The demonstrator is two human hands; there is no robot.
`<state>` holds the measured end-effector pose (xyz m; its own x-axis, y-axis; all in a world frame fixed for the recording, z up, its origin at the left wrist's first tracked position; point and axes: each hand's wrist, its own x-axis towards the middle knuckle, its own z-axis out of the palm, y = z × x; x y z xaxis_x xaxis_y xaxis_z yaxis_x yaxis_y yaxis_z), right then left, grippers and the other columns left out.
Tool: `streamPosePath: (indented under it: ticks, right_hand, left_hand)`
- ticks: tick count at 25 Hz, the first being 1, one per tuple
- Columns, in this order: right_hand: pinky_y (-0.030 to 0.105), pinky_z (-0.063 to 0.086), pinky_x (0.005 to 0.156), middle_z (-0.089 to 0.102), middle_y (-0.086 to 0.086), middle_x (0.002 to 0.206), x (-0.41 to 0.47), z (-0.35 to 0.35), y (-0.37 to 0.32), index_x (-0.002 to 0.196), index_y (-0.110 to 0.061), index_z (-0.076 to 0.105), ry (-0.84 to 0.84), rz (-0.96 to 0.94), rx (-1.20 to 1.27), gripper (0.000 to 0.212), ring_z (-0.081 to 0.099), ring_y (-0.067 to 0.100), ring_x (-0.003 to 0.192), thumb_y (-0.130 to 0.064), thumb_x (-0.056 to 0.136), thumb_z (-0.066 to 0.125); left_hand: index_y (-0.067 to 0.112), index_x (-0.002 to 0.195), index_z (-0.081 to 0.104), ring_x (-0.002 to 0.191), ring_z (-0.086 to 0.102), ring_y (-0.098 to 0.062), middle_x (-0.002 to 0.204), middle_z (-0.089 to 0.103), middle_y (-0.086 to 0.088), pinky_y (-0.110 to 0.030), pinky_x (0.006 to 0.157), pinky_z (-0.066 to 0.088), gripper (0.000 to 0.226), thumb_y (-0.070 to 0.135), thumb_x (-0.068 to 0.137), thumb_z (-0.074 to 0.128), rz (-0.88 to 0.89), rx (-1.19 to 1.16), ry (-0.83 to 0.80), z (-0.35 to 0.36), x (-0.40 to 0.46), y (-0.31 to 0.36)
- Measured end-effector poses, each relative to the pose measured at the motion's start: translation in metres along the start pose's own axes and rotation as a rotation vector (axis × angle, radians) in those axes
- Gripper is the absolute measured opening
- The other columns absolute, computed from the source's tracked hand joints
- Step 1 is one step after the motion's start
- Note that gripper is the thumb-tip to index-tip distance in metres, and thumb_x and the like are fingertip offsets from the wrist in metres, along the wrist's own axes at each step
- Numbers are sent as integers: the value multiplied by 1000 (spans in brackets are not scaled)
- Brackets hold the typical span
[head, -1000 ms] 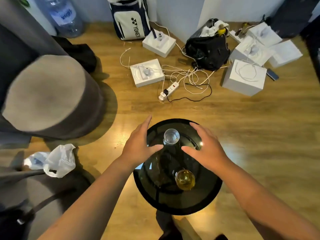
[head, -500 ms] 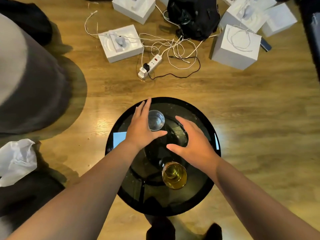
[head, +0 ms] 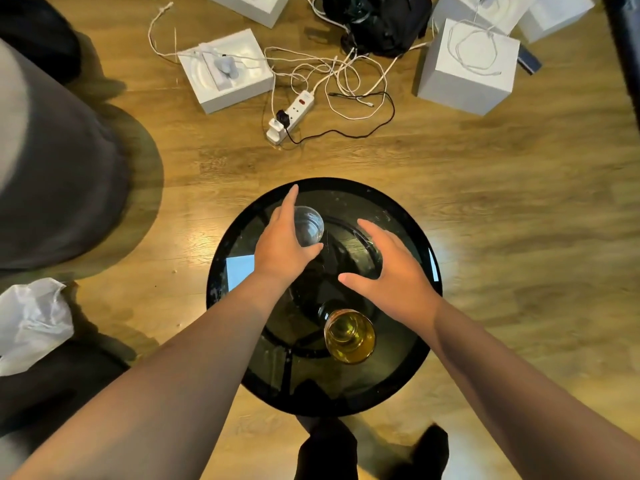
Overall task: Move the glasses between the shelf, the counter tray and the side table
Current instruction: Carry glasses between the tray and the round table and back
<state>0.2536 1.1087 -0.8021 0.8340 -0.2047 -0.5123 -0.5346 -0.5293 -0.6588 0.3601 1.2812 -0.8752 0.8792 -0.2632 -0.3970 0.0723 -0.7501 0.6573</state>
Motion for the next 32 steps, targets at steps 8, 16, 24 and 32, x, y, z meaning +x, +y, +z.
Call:
streamPosePath:
  ticks: [8, 16, 24, 32]
  right_hand:
    - [34, 37, 112, 32, -9, 165, -27, -35, -32, 160, -45, 25, -4, 6, 30, 99, 33, 15, 150, -42, 82, 86]
    - [29, 32, 110, 31, -2, 167, -92, -140, -105, 165, -33, 19, 112, -46, 164, 113, 32, 19, 152, -31, 79, 91]
    - [52, 54, 103, 63, -12, 139, -194, -243, -119, 139, -47, 50, 323, -160, 412, 93, 61, 16, 128, -47, 56, 92]
    - [27, 58, 93, 67, -13, 126, -354, -359, -80, 139, -27, 54, 524, -153, 477, 82, 65, -3, 110, -17, 69, 95]
  left_hand:
    - [50, 158, 15, 121, 61, -5, 134, 60, 16, -36, 96, 57, 120, 46, 68, 94, 118, -44, -15, -59, -45, 68]
    - [50, 160, 11, 126, 60, -12, 144, 58, 11, -38, 92, 56, 119, 49, 71, 90, 387, 60, -36, -128, -106, 229]
    - [57, 158, 2, 118, 64, -10, 138, 60, 17, -39, 92, 56, 122, 60, 70, 86, 610, 70, -18, -148, -202, 379]
    - [62, 156, -4, 128, 54, -5, 158, 41, 14, -43, 102, 53, 126, 60, 70, 88, 792, -39, -171, -116, -331, 505]
